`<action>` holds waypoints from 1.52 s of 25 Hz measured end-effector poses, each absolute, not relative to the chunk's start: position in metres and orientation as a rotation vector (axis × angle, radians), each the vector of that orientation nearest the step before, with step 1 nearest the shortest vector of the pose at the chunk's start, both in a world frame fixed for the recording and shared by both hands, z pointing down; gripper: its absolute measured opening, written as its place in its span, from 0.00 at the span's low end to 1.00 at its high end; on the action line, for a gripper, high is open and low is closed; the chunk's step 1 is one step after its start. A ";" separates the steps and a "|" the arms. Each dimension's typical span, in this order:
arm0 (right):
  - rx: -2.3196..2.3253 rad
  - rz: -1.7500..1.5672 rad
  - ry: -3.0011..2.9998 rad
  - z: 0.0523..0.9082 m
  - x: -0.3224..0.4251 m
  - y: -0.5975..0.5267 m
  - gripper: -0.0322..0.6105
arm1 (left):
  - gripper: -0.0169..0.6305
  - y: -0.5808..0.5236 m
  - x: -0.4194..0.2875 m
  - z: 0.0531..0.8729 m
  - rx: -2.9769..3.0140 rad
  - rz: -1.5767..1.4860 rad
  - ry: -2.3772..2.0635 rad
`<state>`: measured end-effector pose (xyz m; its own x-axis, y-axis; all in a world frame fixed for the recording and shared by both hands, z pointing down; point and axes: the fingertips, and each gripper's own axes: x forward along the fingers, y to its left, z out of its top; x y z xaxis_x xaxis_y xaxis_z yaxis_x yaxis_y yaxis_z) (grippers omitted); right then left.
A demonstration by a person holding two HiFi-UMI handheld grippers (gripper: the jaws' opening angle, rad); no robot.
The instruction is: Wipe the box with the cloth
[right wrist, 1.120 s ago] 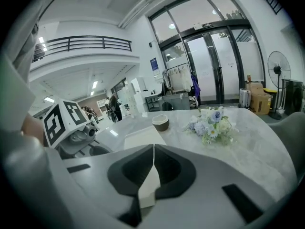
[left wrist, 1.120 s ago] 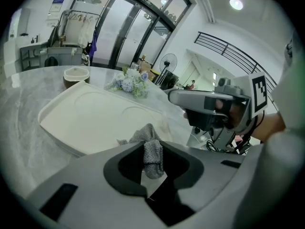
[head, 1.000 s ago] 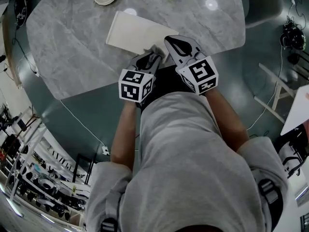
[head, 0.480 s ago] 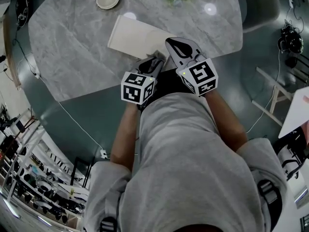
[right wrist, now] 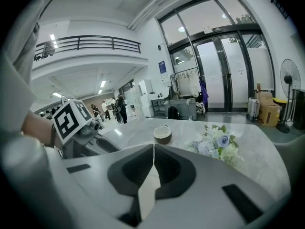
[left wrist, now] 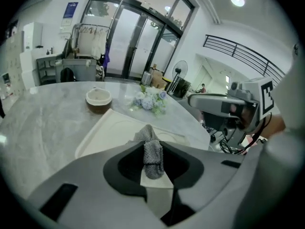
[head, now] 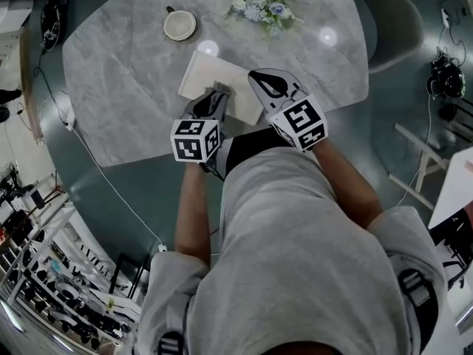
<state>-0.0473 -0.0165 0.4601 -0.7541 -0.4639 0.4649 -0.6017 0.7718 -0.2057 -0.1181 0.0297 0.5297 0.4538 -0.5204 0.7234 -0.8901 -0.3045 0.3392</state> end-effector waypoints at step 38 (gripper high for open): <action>0.725 0.494 -2.510 0.487 -0.045 -0.038 0.09 | 0.17 0.000 -0.147 0.565 1.801 0.600 -1.290</action>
<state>-0.0446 -0.0377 0.4870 -0.7456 -0.3992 0.5336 -0.5716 0.7948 -0.2041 -0.1474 -0.0002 0.5645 0.3608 -0.5376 0.7621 -0.9292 -0.1372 0.3432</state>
